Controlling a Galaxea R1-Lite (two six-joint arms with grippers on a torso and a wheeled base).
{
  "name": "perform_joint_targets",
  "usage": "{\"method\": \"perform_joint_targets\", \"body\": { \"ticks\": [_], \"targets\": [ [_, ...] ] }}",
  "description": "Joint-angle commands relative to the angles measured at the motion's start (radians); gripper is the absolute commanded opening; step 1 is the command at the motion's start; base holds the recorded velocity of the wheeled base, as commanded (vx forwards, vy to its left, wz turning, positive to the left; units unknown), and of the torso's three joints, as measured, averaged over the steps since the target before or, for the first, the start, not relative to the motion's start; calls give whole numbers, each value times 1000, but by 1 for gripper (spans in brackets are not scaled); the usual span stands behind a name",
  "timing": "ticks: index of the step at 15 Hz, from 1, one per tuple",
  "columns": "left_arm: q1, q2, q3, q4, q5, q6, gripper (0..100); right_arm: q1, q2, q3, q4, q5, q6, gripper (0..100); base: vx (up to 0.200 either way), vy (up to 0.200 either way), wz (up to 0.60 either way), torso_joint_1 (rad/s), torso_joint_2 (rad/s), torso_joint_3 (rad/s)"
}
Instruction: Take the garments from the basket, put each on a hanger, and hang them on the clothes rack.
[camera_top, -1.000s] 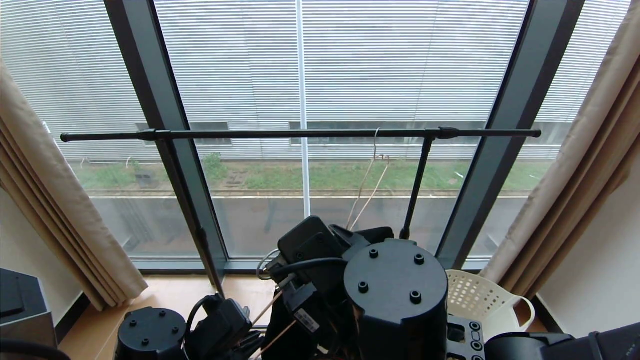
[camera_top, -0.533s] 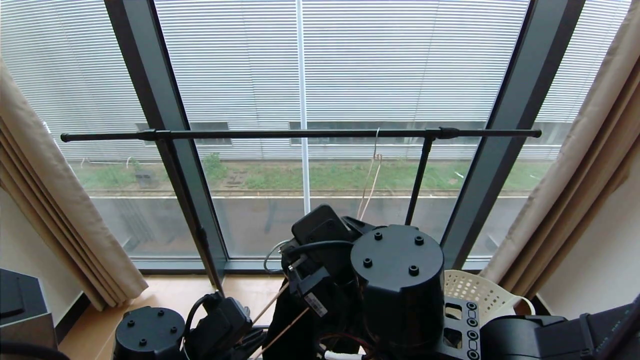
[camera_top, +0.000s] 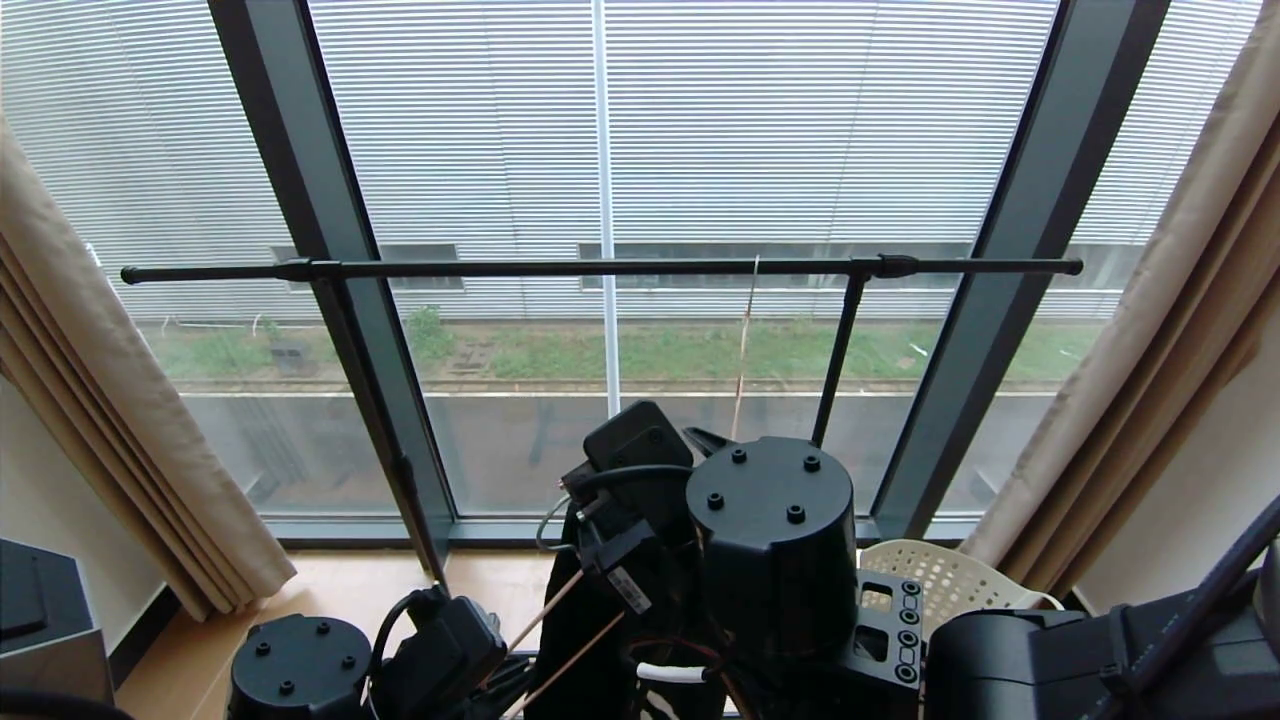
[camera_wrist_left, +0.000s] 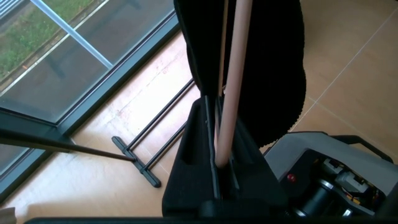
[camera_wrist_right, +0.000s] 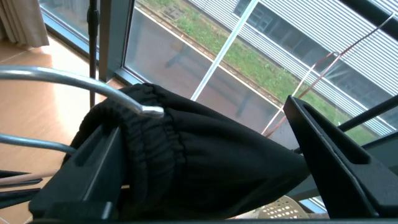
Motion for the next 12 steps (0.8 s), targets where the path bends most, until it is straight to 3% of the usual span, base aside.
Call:
{"method": "perform_joint_targets", "body": {
  "ticks": [1, 12],
  "targets": [
    [0, 0, 0, 0, 1, 0, 0, 0, 11, -1, -3, -1, 0, 100, 0, 0, 0, 0, 0, 0],
    [23, 1, 0, 0, 1, -9, 0, -2, -1, 10, -3, -9, 0, 100, 0, 0, 0, 0, 0, 0]
  ]
}}
